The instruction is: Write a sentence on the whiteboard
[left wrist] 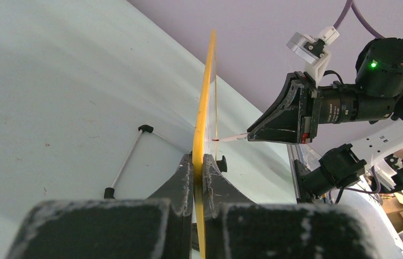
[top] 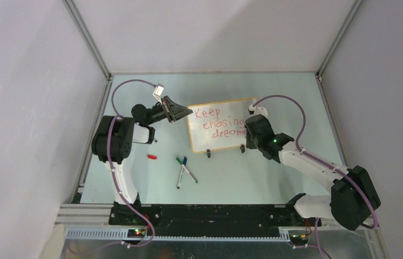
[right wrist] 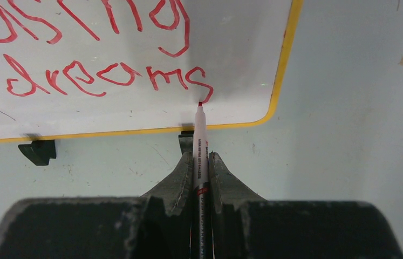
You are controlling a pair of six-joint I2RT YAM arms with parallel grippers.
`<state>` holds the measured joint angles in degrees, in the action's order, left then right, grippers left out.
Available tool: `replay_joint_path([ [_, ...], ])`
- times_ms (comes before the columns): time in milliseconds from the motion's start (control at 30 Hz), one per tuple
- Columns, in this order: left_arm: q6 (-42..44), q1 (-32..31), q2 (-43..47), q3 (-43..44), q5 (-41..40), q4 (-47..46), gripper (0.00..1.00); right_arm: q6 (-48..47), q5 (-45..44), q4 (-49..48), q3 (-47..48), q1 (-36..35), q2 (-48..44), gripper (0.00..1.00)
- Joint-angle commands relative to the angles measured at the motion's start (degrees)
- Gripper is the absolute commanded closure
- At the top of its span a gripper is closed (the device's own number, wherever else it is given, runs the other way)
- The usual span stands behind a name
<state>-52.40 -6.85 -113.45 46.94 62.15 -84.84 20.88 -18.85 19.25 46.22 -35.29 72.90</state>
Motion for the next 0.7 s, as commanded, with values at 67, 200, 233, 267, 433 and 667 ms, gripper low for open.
replay_joint_path([
  [67,4.4,-0.3,1.8,-0.8,3.3,-3.2,1.0,-0.7,1.2,-3.9,1.9,-0.6,-0.1,1.0],
  [200,4.4,-0.4,1.8,-0.7,3.3,-3.2,1.0,-1.0,1.3,-4.3,1.9,-0.9,-0.6,1.0],
  [233,4.4,-0.4,1.8,-0.8,3.3,-3.2,1.0,-0.9,1.3,-4.3,1.9,-1.1,-0.7,1.0],
  [267,4.4,-0.4,1.9,-0.7,3.3,-3.2,1.0,-0.9,1.1,-4.1,1.9,-1.4,-1.3,1.0],
  [433,5.0,-0.2,2.3,-1.3,3.1,-3.2,0.98,-1.7,0.8,-6.0,-0.2,-3.1,-5.7,1.0],
  [667,7.2,0.7,4.7,-4.2,1.2,-3.2,0.69,-1.6,-0.8,-8.0,-3.3,-3.8,-11.0,1.0],
])
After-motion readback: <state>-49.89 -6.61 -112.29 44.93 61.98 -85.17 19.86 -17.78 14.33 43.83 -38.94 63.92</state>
